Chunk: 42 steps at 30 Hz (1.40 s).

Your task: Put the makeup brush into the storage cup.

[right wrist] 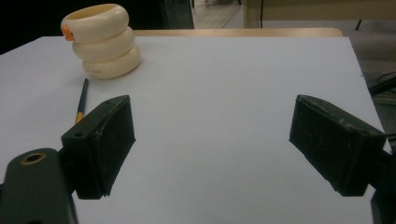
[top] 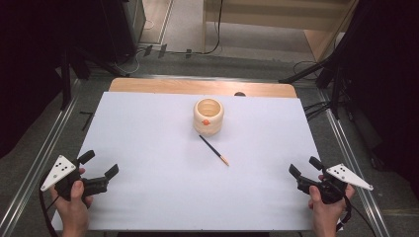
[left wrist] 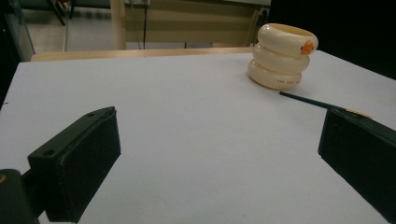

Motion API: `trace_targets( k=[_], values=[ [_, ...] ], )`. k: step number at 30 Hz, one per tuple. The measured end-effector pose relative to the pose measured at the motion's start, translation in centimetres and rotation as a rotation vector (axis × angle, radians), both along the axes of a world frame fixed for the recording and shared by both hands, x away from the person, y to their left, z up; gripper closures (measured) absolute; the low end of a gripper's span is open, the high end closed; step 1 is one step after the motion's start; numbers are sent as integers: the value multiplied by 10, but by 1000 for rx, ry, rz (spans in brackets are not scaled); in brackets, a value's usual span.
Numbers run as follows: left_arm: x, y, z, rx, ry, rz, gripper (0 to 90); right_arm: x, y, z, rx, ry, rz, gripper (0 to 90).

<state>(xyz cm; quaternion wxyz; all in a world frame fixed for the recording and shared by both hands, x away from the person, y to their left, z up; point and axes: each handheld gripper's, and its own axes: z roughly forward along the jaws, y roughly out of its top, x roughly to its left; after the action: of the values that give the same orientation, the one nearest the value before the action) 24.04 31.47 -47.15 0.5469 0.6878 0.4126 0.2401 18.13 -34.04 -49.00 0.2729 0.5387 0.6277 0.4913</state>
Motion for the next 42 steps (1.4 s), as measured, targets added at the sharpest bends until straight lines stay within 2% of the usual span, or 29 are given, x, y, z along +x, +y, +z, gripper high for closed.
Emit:
trace_targets(
  k=[2, 4, 7, 9, 15, 19, 25, 27, 33, 39, 42],
  values=[
    [-2, 0, 0, -1, -2, 7, 0, -1, 1, 1, 3, 7, 0, 152],
    [-3, -1, 0, -10, -4, 8, 0, -1, 5, 4, -19, 19, -4, 171],
    [-1, -4, -2, 23, -2, 18, 0, 1, 13, 12, -80, 49, 4, 240],
    [-1, -7, -2, 46, -3, 12, 0, 4, 17, 17, -98, 76, 17, 263],
    [-1, -16, -1, 99, -8, -10, 0, 25, 38, 34, -149, 176, 92, 349],
    [-2, -18, 0, 91, -9, -15, 0, 40, 58, 47, -179, 201, 156, 394],
    [-2, -20, 1, 88, -13, -23, 0, 63, 90, 56, -243, 255, 219, 399],
    [-2, -21, 1, 83, -13, -24, 0, 70, 98, 57, -249, 273, 230, 421],
    [-2, -23, 1, 110, -9, -43, 0, 88, 124, 57, -308, 334, 296, 399],
    [-2, -25, 1, 106, -7, -52, 0, 105, 145, 58, -355, 396, 351, 398],
    [-1, -26, 1, 104, -6, -57, 0, 113, 156, 59, -392, 404, 372, 381]
  ],
)
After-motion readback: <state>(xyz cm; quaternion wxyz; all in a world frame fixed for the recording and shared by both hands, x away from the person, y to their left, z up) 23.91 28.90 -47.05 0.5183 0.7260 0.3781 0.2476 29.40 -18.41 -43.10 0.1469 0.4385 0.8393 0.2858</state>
